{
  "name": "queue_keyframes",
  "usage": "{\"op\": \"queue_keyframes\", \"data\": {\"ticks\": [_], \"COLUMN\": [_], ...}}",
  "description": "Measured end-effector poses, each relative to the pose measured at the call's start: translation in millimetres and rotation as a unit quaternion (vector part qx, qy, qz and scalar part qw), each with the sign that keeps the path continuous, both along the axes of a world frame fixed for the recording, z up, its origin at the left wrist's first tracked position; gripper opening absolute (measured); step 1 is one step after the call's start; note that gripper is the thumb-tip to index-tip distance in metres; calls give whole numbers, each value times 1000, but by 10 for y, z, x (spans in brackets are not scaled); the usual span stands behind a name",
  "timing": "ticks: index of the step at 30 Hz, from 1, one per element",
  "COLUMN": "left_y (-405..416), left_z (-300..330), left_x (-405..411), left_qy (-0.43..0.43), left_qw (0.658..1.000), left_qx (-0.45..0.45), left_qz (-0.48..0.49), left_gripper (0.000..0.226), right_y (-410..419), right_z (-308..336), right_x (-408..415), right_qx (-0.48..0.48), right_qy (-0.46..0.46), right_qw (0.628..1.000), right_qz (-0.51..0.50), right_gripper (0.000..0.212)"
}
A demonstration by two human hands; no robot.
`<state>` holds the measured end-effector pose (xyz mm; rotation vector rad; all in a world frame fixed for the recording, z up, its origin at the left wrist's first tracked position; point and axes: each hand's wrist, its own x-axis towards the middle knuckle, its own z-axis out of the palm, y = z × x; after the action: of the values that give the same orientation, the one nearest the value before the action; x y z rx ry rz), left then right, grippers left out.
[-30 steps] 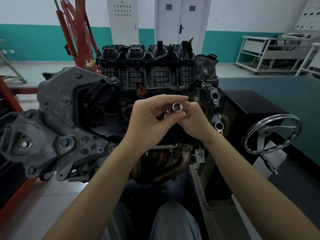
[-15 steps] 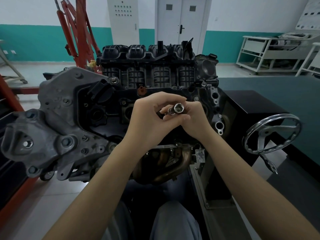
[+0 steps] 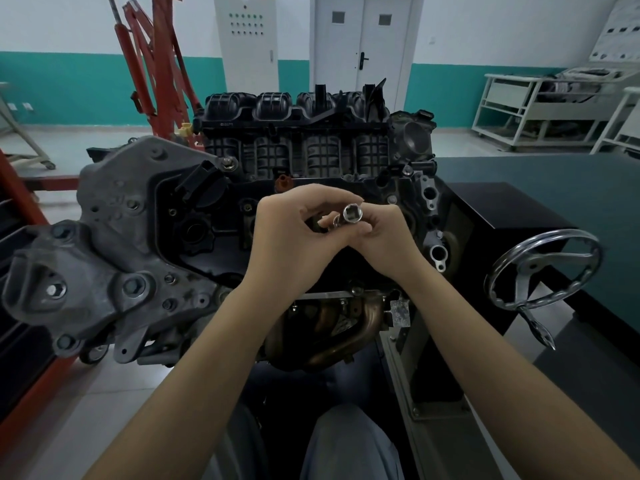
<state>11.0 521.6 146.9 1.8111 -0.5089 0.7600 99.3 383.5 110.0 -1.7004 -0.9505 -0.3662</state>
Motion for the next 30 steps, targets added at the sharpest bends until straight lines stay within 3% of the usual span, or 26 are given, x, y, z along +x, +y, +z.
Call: {"op": "queue_keyframes", "data": {"ticks": [5,12,17,20,24,30], "left_y": [23,12,42,33,-8,2], "left_z": [-8,-22,-64,-91,-127,-145], "left_x": [-18,23,49,104,163,162], "left_qy": [11,13,33,48,24,-7], "left_qw": [997,1000,993,998,998,997], "left_qx": [-15,-12,-8,15,29,71], "left_qz": [-73,-8,-110,-44,47,36], "left_gripper": [36,28,38,36,20,21], "right_y": [17,-2,-1,-11,11,-1], "right_z": [45,2,31,2,-3,44], "right_x": [-69,13,-28,22,37,-7], "right_qx": [-25,-12,-33,-30,-44,-64], "right_qy": [11,-5,11,0,-3,-7], "right_qw": [999,1000,999,999,997,995], "right_qz": [27,2,-4,-39,-62,-74], "right_gripper": [24,21,24,32,16,15]}}
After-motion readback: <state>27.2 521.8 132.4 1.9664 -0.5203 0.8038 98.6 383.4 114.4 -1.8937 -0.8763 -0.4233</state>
